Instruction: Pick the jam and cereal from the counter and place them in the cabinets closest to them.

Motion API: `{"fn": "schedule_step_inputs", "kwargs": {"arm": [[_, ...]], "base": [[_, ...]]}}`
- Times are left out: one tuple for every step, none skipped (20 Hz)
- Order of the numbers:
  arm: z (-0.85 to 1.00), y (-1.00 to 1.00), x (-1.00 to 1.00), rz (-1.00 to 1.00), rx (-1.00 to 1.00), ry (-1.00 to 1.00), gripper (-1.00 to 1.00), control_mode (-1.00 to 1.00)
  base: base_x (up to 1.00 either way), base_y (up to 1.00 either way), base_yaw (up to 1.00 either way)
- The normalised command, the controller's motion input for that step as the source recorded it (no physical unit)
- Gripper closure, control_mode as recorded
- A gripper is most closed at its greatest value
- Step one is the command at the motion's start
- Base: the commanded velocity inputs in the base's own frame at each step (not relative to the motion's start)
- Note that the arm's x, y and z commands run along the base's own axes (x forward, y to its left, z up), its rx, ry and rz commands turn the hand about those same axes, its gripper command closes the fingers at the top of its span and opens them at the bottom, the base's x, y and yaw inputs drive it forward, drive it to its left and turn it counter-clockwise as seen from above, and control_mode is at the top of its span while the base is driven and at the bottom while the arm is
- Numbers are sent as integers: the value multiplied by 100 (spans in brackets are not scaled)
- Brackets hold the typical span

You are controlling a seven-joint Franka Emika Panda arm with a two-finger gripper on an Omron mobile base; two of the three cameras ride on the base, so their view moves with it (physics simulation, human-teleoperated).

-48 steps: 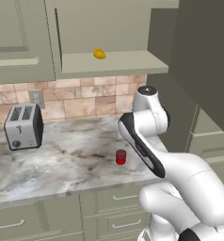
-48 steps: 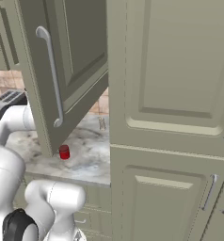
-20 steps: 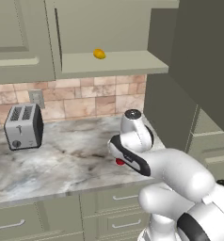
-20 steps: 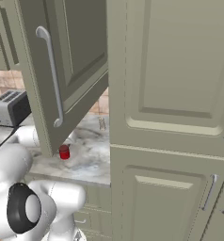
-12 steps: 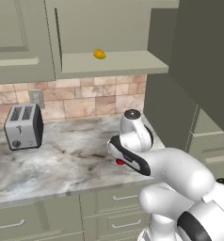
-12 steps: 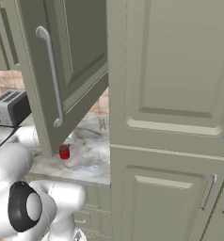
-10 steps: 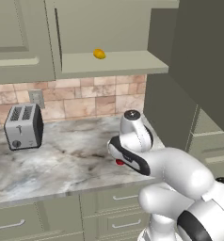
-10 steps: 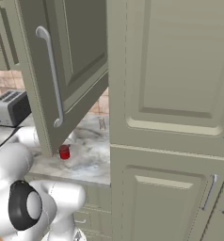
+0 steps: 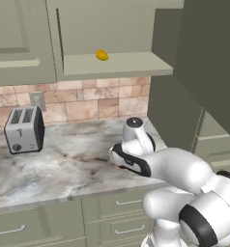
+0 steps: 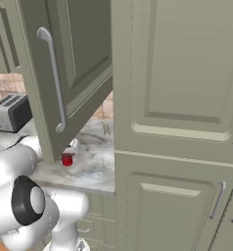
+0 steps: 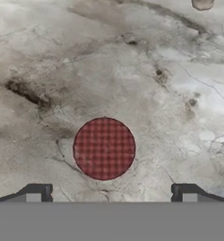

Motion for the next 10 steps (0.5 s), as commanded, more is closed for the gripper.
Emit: {"fn": "schedule_step_inputs", "kwargs": {"arm": [[-24,3,8,0,0,0,-100,-100],[-25,5,8,0,0,0,-100,-100],[-25,6,8,0,0,0,-100,-100],[-24,6,6,0,0,0,-100,-100],[-24,7,6,0,0,0,-100,-100],[-24,6,6,0,0,0,-100,-100],[-24,6,7,0,0,0,-100,-100],[-24,6,8,0,0,0,-100,-100],[-23,6,9,0,0,0,-100,-100],[-23,5,9,0,0,0,-100,-100]], "base": [[0,0,0],[0,0,0],[0,0,0],[0,0,0],[0,0,0],[0,0,0],[0,0,0],[0,0,0],[0,0,0],[0,0,0]]}}
